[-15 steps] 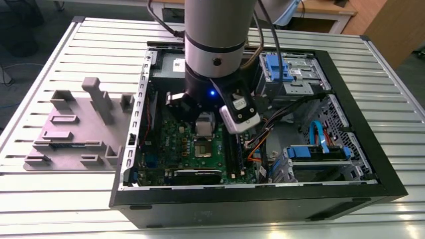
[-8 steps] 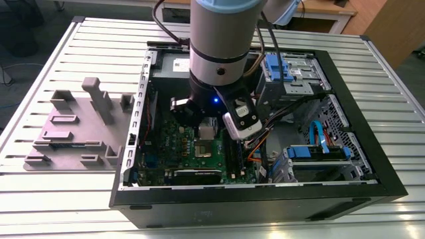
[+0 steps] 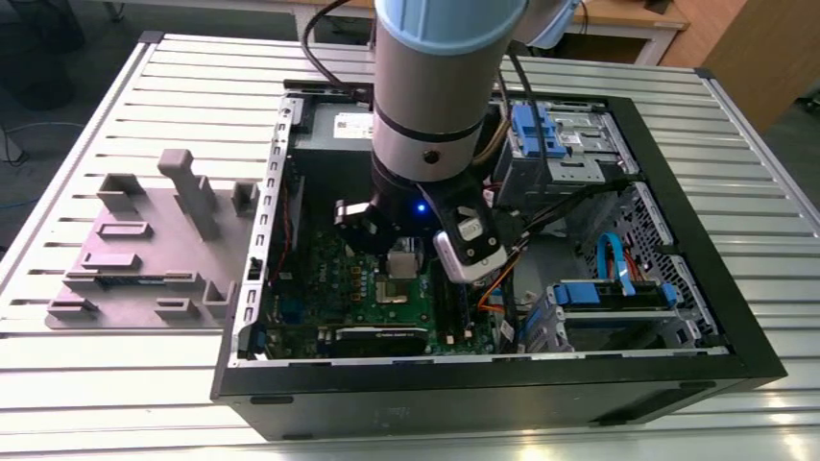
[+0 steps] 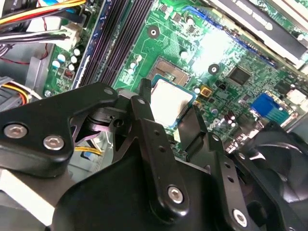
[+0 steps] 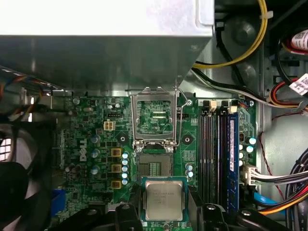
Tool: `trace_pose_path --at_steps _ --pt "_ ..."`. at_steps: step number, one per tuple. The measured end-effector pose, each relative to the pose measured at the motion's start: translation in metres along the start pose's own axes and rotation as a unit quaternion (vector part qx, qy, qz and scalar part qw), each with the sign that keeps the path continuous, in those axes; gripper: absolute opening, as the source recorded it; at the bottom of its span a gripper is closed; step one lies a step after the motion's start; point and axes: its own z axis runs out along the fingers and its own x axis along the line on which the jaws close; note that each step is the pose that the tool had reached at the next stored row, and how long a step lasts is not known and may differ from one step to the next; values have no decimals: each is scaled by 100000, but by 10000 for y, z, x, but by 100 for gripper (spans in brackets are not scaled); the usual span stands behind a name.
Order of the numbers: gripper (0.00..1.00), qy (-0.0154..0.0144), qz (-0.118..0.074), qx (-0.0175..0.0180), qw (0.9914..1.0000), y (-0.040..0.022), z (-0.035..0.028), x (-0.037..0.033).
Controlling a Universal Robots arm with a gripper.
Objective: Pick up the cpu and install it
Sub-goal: 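Place the cpu into insertion slot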
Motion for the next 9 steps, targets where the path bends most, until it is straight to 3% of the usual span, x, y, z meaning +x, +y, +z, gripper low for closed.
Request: trace_pose_path --at_steps 9 --pt "47 14 98 -2 100000 -28 133 -12"
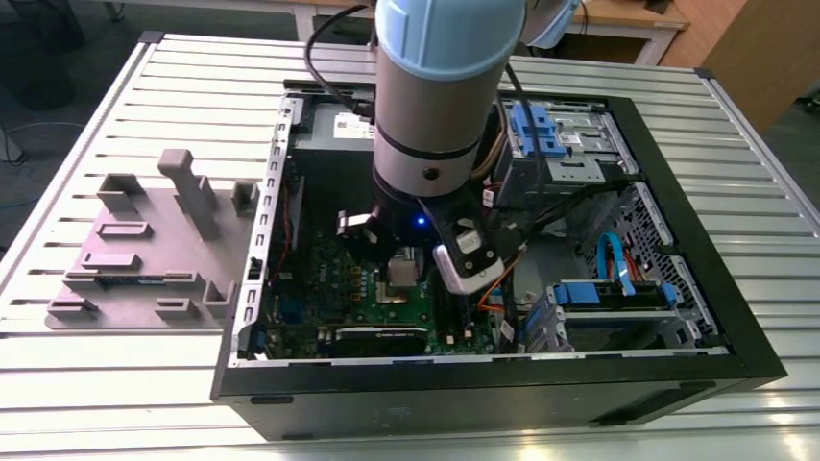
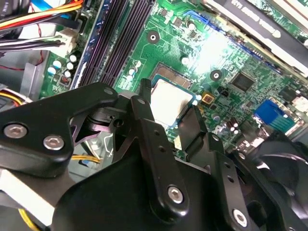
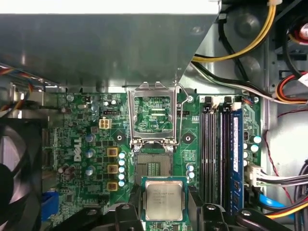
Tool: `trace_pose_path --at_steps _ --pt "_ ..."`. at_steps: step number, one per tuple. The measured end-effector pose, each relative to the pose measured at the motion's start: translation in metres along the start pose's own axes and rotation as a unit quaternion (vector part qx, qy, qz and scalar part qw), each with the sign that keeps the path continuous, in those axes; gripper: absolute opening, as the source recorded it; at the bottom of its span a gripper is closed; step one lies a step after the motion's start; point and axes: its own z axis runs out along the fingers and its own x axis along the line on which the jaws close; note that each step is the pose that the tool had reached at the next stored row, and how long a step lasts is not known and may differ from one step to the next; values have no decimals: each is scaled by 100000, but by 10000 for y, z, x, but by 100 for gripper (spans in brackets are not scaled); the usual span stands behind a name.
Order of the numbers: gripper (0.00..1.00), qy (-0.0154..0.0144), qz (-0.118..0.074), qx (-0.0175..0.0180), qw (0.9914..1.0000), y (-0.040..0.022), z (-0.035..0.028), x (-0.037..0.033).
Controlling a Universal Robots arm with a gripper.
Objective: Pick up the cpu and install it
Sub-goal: 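Place the cpu into insertion slot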
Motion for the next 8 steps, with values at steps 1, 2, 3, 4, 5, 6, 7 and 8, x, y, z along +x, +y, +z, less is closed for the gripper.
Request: trace_pose_path --at_steps 1,2,3,4,5,6,7,8 --pt "47 -2 4 -1 100000 -1 18 0" --pt "47 -2 7 -1 100000 -2 36 0" --pt "47 -1 7 3 100000 -2 45 -1" --pt "47 9 9 25 100000 -2 48 -1" --pt "47 13 10 41 100000 -2 47 -1" --pt "47 14 10 42 100000 -3 47 -1" --pt "47 15 9 43 100000 -2 48 -1" --pt "47 13 8 41 100000 -2 48 -1"
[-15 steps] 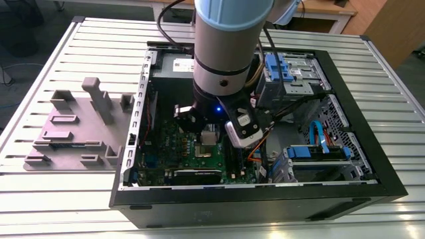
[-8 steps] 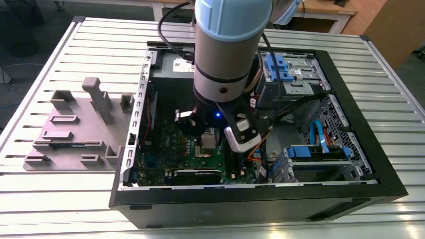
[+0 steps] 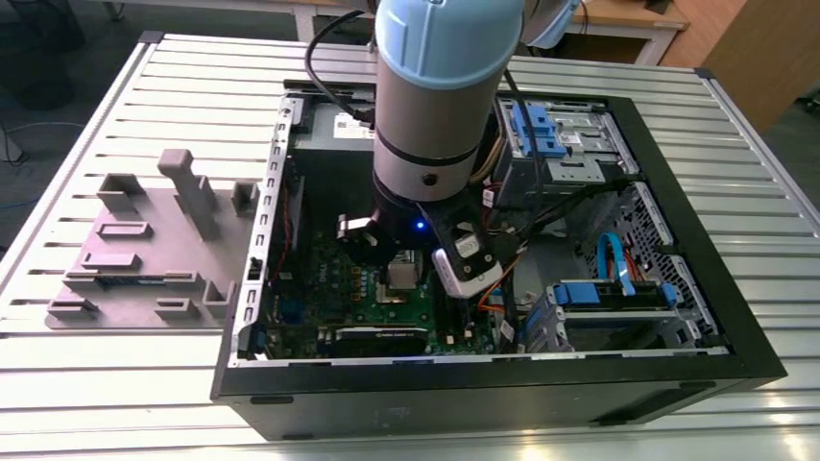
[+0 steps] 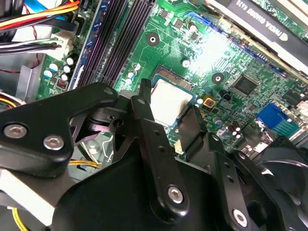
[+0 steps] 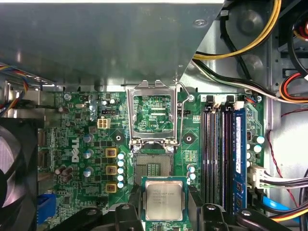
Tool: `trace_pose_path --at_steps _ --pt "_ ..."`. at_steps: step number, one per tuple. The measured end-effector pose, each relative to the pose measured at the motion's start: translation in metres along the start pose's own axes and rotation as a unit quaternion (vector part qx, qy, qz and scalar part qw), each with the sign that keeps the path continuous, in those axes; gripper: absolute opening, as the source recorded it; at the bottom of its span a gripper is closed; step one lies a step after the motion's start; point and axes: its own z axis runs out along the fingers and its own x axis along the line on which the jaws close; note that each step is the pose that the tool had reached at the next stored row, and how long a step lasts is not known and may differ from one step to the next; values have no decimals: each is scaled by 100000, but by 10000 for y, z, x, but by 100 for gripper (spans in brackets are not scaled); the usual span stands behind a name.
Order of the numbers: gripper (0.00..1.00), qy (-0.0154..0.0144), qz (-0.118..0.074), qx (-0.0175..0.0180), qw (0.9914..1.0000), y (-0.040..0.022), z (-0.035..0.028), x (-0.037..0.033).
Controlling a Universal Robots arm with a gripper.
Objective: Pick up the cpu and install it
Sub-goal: 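Place the cpu into insertion slot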
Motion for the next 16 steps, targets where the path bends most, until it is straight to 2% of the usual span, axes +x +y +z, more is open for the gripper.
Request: trace_pose_path --at_steps 7,13,16 --pt "47 -96 3 -13 100000 0 16 24" --pt "47 -125 12 4 100000 21 82 37" --pt "47 -129 30 -3 100000 32 135 46"
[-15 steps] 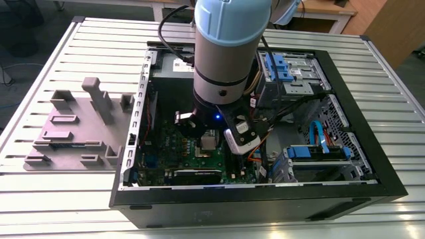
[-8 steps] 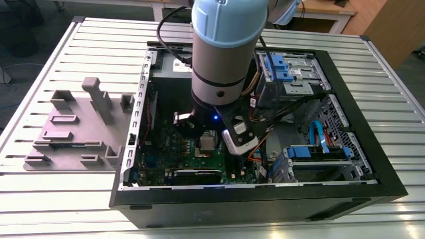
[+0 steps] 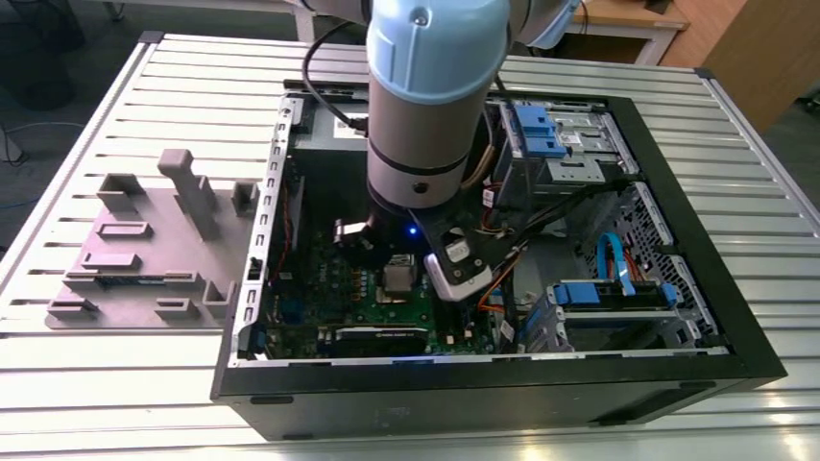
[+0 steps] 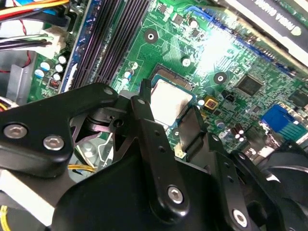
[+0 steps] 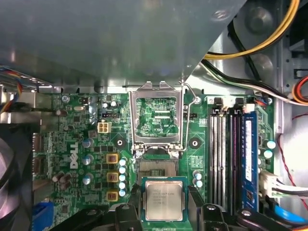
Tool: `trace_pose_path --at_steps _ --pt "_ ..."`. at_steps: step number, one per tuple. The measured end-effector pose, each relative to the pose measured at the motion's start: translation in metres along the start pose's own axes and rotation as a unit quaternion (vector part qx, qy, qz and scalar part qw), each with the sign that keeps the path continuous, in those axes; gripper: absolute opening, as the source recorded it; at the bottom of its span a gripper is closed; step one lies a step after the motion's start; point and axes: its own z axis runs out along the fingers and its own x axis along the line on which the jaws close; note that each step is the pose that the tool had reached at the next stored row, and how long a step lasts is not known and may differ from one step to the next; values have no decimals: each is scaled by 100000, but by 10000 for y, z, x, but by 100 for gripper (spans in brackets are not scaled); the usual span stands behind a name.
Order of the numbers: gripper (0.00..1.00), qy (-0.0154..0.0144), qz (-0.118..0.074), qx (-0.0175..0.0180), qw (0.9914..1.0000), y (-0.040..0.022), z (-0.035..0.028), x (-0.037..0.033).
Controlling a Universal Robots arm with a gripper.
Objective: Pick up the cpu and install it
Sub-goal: 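Place the cpu into insertion slot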
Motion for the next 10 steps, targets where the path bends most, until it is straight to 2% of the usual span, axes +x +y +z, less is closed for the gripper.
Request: trace_pose_path --at_steps 3,10 --pt "47 -3 28 -4 100000 9 53 8" --pt "47 -57 81 -9 100000 15 133 50"
